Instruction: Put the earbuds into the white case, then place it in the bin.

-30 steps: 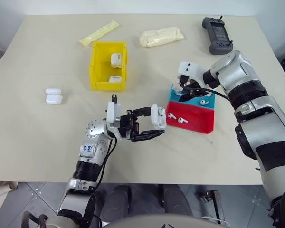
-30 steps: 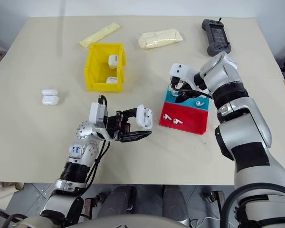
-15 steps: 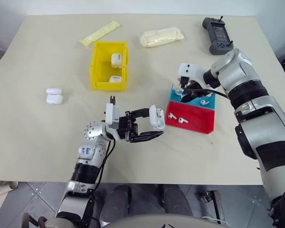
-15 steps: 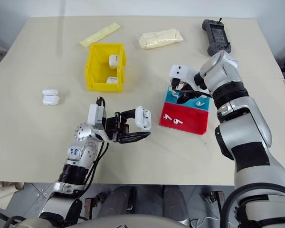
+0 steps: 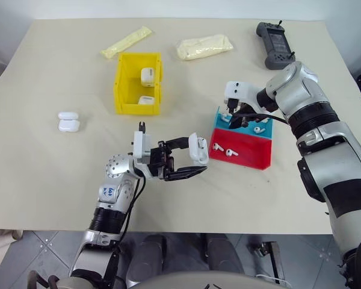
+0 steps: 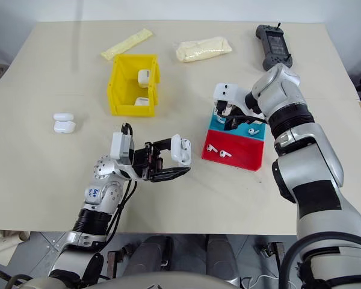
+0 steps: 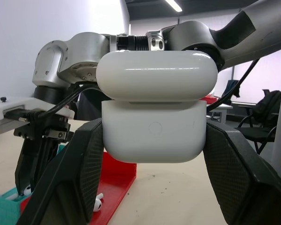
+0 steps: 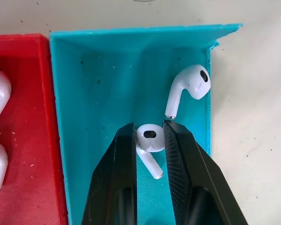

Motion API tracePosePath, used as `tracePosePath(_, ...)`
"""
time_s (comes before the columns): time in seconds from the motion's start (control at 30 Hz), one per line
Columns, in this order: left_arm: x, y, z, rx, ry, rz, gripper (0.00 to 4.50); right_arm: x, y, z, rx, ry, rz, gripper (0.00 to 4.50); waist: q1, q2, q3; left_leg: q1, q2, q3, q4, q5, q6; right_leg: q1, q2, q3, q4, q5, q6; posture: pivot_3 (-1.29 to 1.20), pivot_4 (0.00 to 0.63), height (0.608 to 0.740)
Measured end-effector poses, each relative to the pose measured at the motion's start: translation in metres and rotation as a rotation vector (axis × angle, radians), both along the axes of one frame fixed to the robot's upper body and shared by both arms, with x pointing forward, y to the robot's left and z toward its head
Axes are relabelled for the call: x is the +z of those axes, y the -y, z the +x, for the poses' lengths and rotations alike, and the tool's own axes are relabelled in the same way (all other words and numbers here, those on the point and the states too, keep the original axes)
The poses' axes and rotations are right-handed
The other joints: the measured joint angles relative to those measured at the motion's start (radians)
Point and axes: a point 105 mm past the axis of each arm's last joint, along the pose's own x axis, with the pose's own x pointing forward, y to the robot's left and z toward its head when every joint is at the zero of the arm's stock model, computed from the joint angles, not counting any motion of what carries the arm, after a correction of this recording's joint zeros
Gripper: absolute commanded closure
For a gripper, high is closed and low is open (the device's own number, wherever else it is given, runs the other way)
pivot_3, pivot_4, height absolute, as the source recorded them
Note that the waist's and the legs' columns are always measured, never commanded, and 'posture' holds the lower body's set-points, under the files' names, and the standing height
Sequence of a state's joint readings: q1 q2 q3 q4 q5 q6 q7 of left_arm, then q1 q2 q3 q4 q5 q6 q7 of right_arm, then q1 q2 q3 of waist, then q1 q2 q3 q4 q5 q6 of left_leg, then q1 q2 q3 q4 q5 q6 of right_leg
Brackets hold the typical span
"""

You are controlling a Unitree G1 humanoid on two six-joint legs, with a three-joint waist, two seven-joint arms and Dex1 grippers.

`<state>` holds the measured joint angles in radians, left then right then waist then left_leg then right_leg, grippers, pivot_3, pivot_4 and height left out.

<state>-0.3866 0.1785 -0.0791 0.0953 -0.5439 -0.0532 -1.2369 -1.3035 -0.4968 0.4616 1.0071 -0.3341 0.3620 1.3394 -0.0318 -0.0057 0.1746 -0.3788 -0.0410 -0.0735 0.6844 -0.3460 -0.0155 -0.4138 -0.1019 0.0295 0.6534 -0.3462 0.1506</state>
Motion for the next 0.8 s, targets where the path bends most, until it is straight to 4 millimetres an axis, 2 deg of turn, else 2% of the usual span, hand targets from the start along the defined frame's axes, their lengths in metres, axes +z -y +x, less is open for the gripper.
tracePosePath(0.17, 0.000, 0.000, 0.000, -0.003, -0.004, 0.001, 1.71, 0.001, 0.000, 0.000, -0.003, 0.004, 0.003, 4.04, 0.000, 0.000, 0.000, 0.000, 0.000, 0.000, 0.000, 0.000, 0.000, 0.000, 0.000, 0.000, 0.000, 0.000, 0.000, 0.00, 0.150, 0.740)
tracePosePath(0.27, 0.000, 0.001, 0.000, -0.005, -0.005, 0.002, 1.71, 0.003, 0.008, -0.003, -0.030, -0.004, 0.038, 4.04, 0.004, 0.000, 0.000, 0.000, -0.001, 0.000, 0.000, 0.000, 0.000, 0.000, 0.000, 0.000, 0.000, 0.000, 0.000, 0.00, 0.150, 0.740)
tracePosePath(0.47, 0.000, -0.001, 0.000, -0.009, -0.003, 0.012, 1.71, 0.035, 0.036, -0.012, -0.107, 0.047, 0.140, 4.04, 0.004, 0.000, 0.000, 0.000, -0.001, 0.000, -0.001, 0.000, 0.000, 0.000, -0.001, 0.000, 0.000, 0.000, 0.000, 0.00, 0.150, 0.740)
tracePosePath(0.57, 0.003, -0.001, 0.001, -0.021, 0.007, 0.023, 1.71, 0.045, 0.047, -0.023, -0.168, 0.066, 0.261, 4.04, 0.005, 0.000, 0.000, 0.000, -0.001, 0.000, -0.001, 0.000, 0.000, 0.000, -0.001, 0.000, 0.000, 0.000, 0.000, 0.00, 0.150, 0.740)
tracePosePath(0.67, 0.006, -0.001, 0.003, -0.029, 0.015, 0.027, 1.71, 0.044, 0.041, -0.035, -0.186, 0.052, 0.404, 4.04, 0.005, 0.000, 0.000, 0.000, 0.000, 0.001, -0.001, 0.000, 0.000, 0.000, 0.000, 0.001, 0.000, 0.000, 0.000, 0.00, 0.150, 0.740)
tracePosePath(0.8, 0.004, -0.003, 0.006, -0.030, -0.007, 0.034, 1.71, 0.038, 0.014, -0.060, -0.120, 0.021, 0.660, 4.04, 0.006, 0.000, 0.000, 0.000, 0.001, 0.000, -0.001, 0.000, 0.000, 0.000, 0.001, 0.000, 0.000, 0.000, 0.000, 0.00, 0.150, 0.740)
